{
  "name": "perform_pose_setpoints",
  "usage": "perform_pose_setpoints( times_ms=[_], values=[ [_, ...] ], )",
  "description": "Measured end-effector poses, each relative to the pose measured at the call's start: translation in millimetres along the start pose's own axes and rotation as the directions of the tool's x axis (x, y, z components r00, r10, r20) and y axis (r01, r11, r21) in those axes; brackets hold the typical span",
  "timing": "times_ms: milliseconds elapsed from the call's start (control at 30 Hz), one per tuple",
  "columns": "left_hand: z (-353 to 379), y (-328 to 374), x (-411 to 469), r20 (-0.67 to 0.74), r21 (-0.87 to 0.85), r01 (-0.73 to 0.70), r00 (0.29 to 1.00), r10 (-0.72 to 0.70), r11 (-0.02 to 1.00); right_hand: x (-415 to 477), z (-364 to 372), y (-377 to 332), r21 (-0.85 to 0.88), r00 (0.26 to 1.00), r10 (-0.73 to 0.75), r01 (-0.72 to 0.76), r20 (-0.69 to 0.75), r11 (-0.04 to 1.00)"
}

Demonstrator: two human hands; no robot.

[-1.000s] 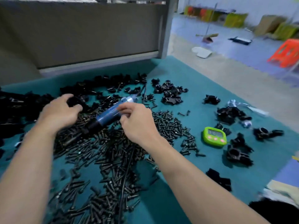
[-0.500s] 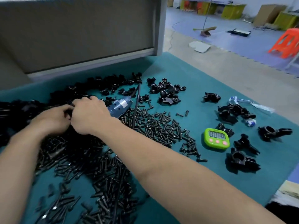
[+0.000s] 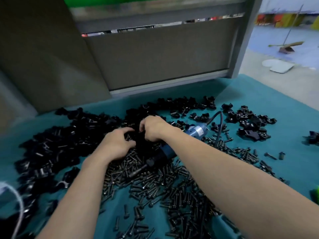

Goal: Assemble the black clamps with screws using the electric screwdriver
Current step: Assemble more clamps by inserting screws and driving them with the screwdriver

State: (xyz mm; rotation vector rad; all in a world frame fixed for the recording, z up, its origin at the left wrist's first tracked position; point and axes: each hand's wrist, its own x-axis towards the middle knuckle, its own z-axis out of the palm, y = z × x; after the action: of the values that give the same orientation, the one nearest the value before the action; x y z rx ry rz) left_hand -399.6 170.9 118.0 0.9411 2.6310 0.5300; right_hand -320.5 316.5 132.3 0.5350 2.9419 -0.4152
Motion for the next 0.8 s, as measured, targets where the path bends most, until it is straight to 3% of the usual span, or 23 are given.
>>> perform_pose_setpoints(
  times_ms=[100,200,300,367,433,467,567,733,800],
  values=[
    [-1,-7,3,-0.110,-0.199,0.022,0.993,-0.044,0.980,2,3,1,0.192,0.996,0.078,-0.070,-0.037,0.979],
    [0,-19,1,-0.211,-0.428,-0.002,0.972,-0.098,0.904,1,2,8,0.464,0.972,0.206,-0.131,-0.115,0.876],
    [1,-25,-10,-0.276,-0.532,-0.022,0.950,-0.149,0.846,-12,1,8,0.768,0.938,0.306,-0.078,-0.159,0.636],
    [-3,-23,-24,-0.351,-0.511,-0.022,0.918,-0.186,0.859,-24,2,1,0.922,0.940,0.318,-0.012,-0.121,0.387],
    [-6,-15,-40,-0.408,-0.524,-0.127,0.905,-0.118,0.842,-36,2,-10,0.984,0.950,0.297,0.045,-0.096,0.174],
    [-9,-10,-48,-0.413,-0.560,-0.219,0.910,-0.040,0.799,-43,1,-15,0.992,0.954,0.286,0.060,-0.090,0.115],
    [-12,6,-78,-0.286,-0.712,-0.316,0.946,0.151,0.628,-65,0,-28,0.997,0.967,0.244,0.059,-0.071,0.057],
    [-10,3,-112,-0.268,-0.750,-0.287,0.955,0.123,0.595,-100,3,-40,0.993,0.996,0.093,-0.014,0.003,0.117],
    [-12,-2,-121,-0.252,-0.737,-0.305,0.952,0.174,0.603,-111,8,-41,0.991,0.998,0.053,-0.028,0.022,0.127]
  ],
)
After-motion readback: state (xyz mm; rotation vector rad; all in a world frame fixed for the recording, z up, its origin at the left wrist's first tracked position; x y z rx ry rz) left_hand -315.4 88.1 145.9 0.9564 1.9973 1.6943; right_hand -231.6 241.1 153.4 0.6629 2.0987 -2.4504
